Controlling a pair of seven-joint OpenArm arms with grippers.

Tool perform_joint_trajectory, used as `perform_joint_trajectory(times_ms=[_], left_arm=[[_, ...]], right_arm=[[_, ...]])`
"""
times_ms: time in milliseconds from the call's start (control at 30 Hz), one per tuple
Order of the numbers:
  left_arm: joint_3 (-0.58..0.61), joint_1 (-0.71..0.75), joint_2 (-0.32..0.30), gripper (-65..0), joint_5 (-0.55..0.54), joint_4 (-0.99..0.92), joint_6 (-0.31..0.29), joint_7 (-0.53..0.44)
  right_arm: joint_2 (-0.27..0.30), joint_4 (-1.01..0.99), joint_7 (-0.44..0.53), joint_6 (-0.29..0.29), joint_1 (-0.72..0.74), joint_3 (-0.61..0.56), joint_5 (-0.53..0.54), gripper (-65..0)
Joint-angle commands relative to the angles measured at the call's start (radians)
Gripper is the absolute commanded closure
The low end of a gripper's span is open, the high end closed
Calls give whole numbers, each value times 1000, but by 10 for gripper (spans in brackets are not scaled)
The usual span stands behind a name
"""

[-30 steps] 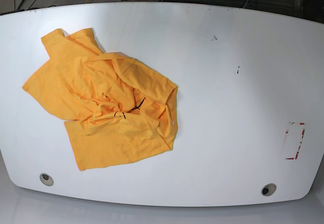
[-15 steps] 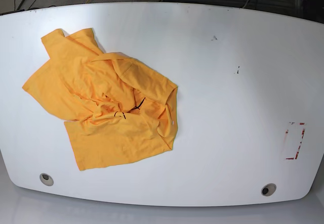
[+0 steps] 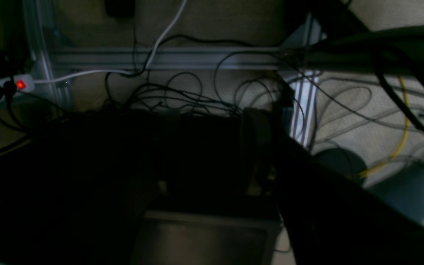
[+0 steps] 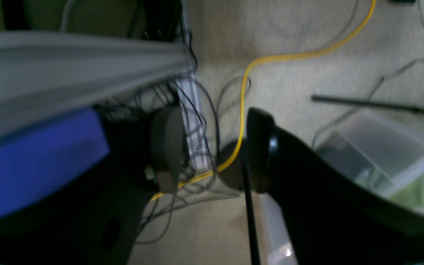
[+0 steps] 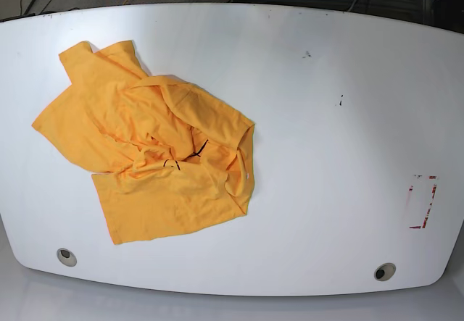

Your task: Layout the t-shirt on the table in an organized manner, then fold the t-shirt properly

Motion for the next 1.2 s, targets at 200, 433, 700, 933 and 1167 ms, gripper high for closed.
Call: perform_joint_trajectory(times_ms=[200,433,700,933,1167], left_arm=[[-1,190,-7,-253,0,229,3,-9],[-1,306,-4,-253,0,397,3,-9],[-1,452,-5,-253,-2,615,3,-9],[-3,566,-7,-253,-3,766,3,-9],[-3,682,-7,-253,-3,927,3,-12]], right_arm=[[-36,162,5,7,-140,-1,3,-274],[-47,279,5,7,-254,-76,12,-273],[-51,432,7,-3,-386,-136,16,-271],[-50,554,7,1,-467,-136,126,-271],[-42,730,5,4,-579,-135,171,-274]])
